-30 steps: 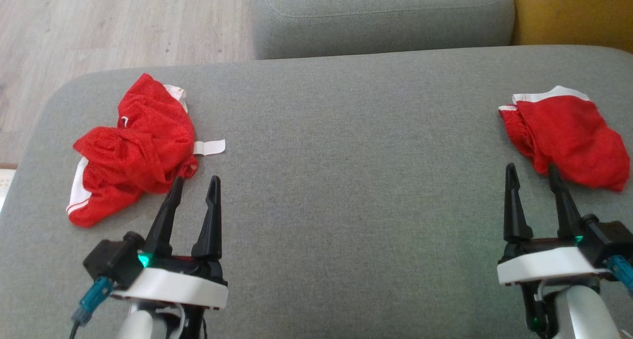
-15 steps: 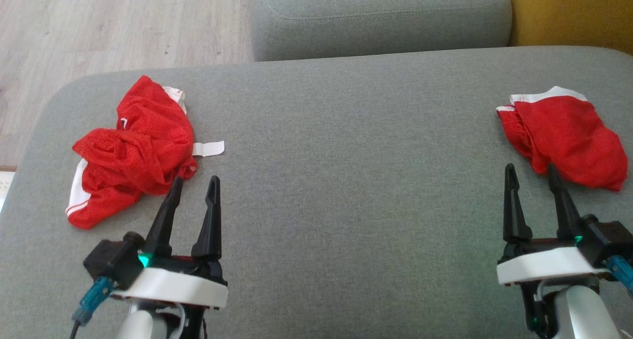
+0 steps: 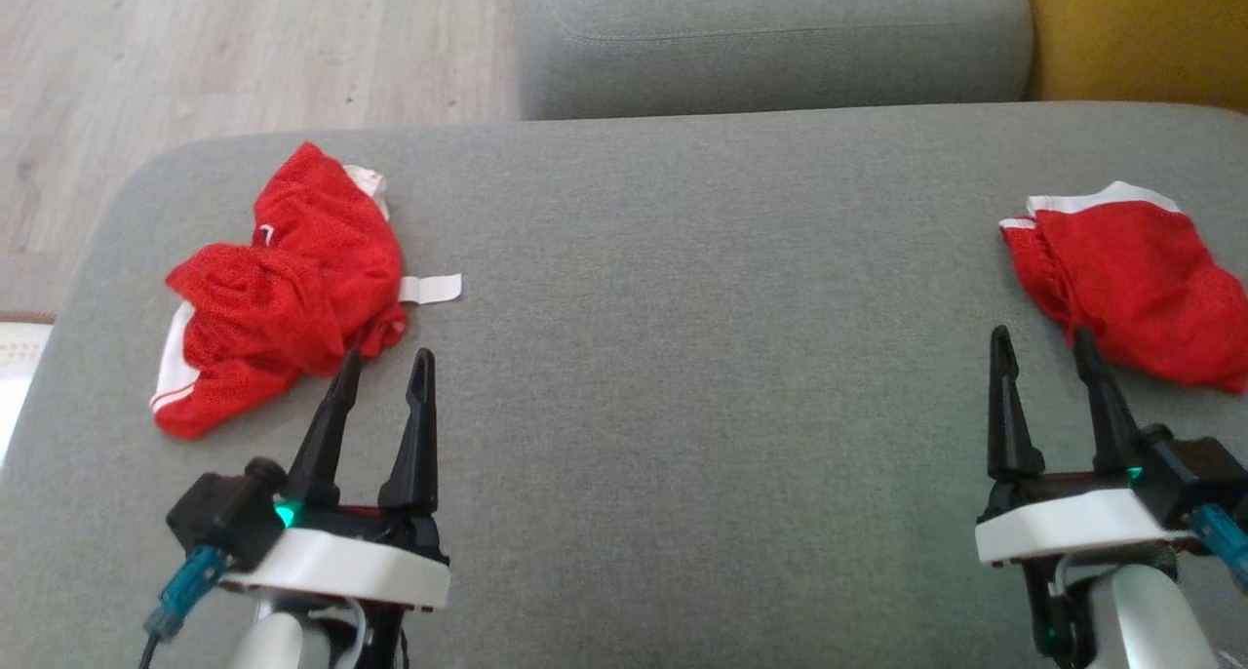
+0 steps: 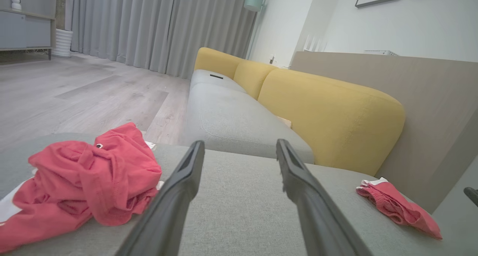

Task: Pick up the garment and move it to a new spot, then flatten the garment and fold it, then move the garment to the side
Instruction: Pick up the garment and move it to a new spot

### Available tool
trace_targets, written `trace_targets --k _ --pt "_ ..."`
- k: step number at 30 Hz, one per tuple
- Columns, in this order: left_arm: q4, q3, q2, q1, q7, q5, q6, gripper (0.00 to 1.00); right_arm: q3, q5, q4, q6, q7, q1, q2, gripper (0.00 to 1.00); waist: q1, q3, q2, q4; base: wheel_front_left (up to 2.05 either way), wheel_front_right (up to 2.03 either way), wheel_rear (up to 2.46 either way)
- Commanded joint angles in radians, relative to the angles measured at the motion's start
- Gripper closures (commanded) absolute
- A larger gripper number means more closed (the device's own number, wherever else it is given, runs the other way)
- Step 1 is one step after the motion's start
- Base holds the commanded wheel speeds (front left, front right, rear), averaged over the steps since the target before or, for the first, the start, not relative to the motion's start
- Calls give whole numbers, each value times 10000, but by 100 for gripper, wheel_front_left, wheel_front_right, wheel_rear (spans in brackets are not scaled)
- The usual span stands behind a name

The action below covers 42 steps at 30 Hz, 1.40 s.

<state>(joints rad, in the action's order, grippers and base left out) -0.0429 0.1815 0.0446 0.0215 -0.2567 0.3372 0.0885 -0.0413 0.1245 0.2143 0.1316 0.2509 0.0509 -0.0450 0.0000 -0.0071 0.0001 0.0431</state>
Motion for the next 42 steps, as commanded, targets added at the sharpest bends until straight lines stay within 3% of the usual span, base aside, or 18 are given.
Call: trace_targets --k 1,9,28,34,42 --pt "295 -343 56 -387 -51 -94 -24 0 306 -25 -265 -9 108 298 -53 0 0 -23 -1 150 0 0 0" --pt "276 -383 56 -436 -51 -184 -17 0 600 -88 -156 -9 108 325 -53 0 0 -104 -1 959 0 0 0" --pt "139 -971 56 -256 -51 -544 45 0 1373 474 117 -9 109 86 -53 0 0 -327 -1 3578 0 0 0" --pt "9 -1154 56 -376 -51 -763 141 0 1512 585 153 -9 109 126 -53 0 0 -250 -1 3835 0 0 0" --pt "-485 -1544 57 -987 -51 -1160 254 0 1547 352 129 -9 109 333 -53 0 0 294 -1 3537 0 0 0"
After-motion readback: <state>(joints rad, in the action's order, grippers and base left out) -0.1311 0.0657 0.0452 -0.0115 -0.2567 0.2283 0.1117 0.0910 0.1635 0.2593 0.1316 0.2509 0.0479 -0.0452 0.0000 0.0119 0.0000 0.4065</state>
